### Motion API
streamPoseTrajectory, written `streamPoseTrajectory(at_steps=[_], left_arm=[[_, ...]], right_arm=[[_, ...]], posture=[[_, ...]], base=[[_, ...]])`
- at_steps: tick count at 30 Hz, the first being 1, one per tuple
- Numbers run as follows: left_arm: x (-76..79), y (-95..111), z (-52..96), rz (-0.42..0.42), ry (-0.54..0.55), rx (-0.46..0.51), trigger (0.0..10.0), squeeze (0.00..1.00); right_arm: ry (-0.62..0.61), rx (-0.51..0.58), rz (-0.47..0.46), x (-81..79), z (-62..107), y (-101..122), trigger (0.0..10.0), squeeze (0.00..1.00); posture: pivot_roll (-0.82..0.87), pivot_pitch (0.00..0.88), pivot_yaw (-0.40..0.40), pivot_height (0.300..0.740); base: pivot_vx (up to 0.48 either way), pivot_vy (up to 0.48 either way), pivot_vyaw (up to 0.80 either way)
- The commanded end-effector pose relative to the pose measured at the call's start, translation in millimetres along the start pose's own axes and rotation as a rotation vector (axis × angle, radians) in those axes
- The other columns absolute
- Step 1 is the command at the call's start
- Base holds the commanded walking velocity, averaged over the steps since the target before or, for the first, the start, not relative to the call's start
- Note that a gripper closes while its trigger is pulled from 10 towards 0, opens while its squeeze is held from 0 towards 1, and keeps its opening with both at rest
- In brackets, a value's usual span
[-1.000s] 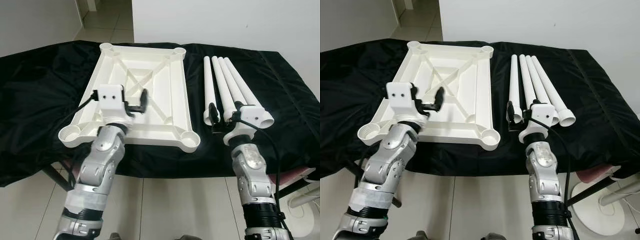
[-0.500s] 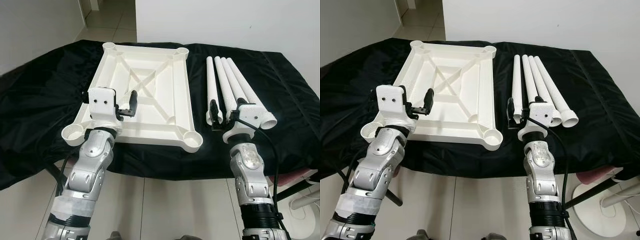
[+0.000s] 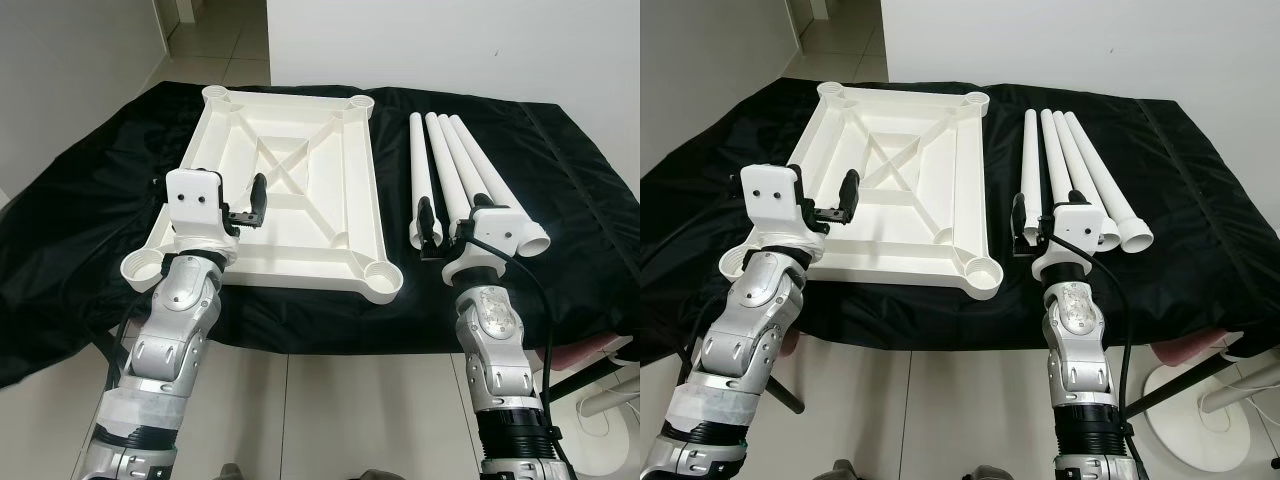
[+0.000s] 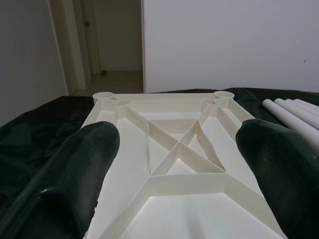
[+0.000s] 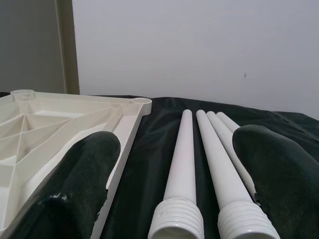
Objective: Building children table
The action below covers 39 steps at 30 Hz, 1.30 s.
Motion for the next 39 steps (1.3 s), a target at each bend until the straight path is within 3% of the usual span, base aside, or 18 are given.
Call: streamPoseTrajectory(at_steps=[1,24,29,39], left_arm=[[8.8,-0.6,-0.2,0.000,-0.091,-0.014,10.0,0.00],[7.4,1.7,-0.5,0.008,-0.080,0.004,10.0,0.00],[5.6,3.3,0.0,0.032,-0.054,0.032,10.0,0.00],[34.4,6.3,6.9,0.089,-0.202,0.031,10.0,0.00]], right_arm=[[-0.002,0.012,0.009,0.8,0.6,1.9,10.0,0.00],[0.019,0.016,0.033,-2.0,0.0,1.7,10.0,0.00],[0.025,0.019,0.034,-4.0,-0.8,2.0,10.0,0.00],[0.015,-0.009,0.003,-5.1,1.1,-1.4,10.0,0.00]], posture=[[-0.07,0.000,0.006,0.740],[-0.06,0.000,-0.008,0.740],[-0.06,0.000,-0.009,0.740],[-0.07,0.000,-0.003,0.740]], base=[[0.259,0.000,0.00],[0.278,0.000,0.00],[0.000,0.000,0.00],[0.000,0.000,0.00]])
Point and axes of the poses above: a point about 5 cm out from each wrist's last joint towards the gripper, its own z axis pointing back from the gripper into the wrist, its own y axis along the axis of the wrist's last joint, x = y × z, the point moved 5 cm from there along -z, pointing out of the wrist towards the gripper, and after that the axes turned 15 degrees about z, right-handed, at the moved point
